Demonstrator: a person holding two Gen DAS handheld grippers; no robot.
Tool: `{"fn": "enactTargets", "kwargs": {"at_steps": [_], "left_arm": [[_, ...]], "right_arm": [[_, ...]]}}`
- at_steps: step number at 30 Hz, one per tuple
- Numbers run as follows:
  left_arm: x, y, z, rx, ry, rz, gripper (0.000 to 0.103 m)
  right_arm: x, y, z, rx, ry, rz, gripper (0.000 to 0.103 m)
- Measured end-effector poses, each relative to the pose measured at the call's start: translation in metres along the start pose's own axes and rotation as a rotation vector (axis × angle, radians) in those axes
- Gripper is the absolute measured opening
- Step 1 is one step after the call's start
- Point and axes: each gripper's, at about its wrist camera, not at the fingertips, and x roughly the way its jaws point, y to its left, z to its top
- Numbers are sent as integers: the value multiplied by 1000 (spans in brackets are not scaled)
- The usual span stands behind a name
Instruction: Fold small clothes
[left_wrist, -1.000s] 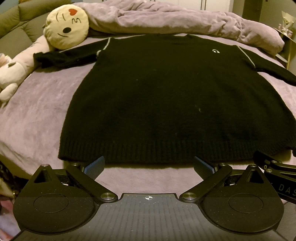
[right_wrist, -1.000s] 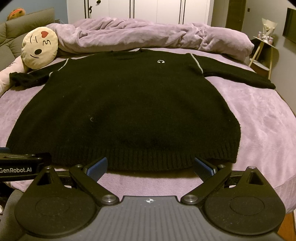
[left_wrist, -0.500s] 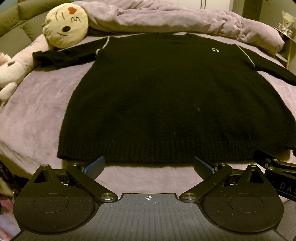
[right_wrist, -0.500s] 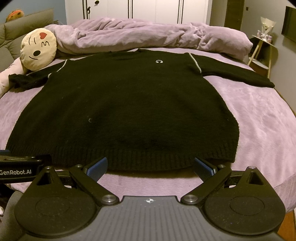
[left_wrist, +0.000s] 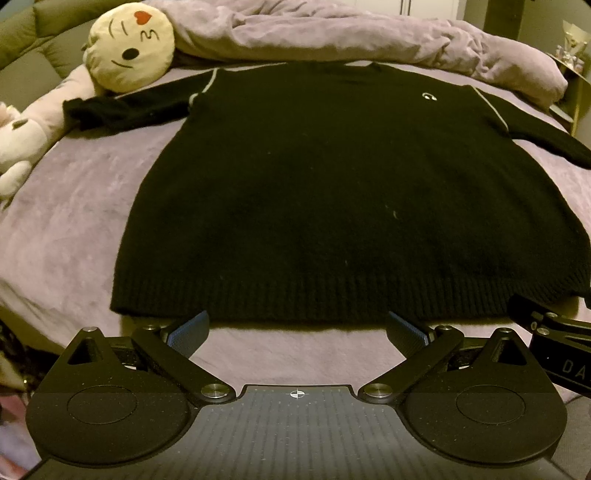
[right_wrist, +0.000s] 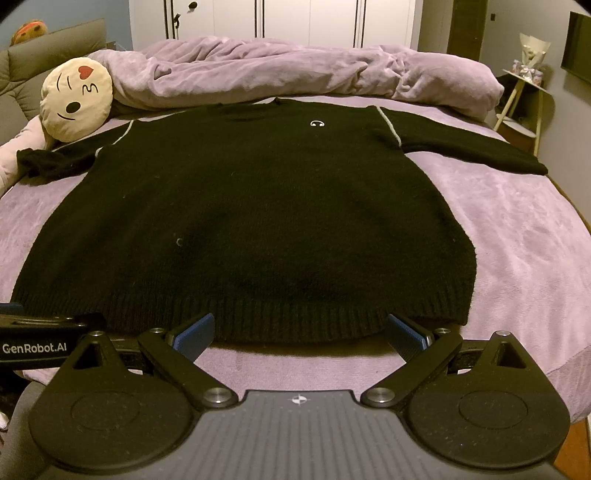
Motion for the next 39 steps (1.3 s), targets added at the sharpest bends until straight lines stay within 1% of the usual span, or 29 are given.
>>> {"fn": "enactTargets", "kwargs": {"at_steps": [16, 39], "left_arm": [[4, 1, -1, -4, 12, -5, 103], [17, -2, 1, -7, 54, -11, 103]], "right_arm": [[5, -1, -1, 5, 10, 3, 99], [21, -4, -3, 25, 49, 10, 99]]}}
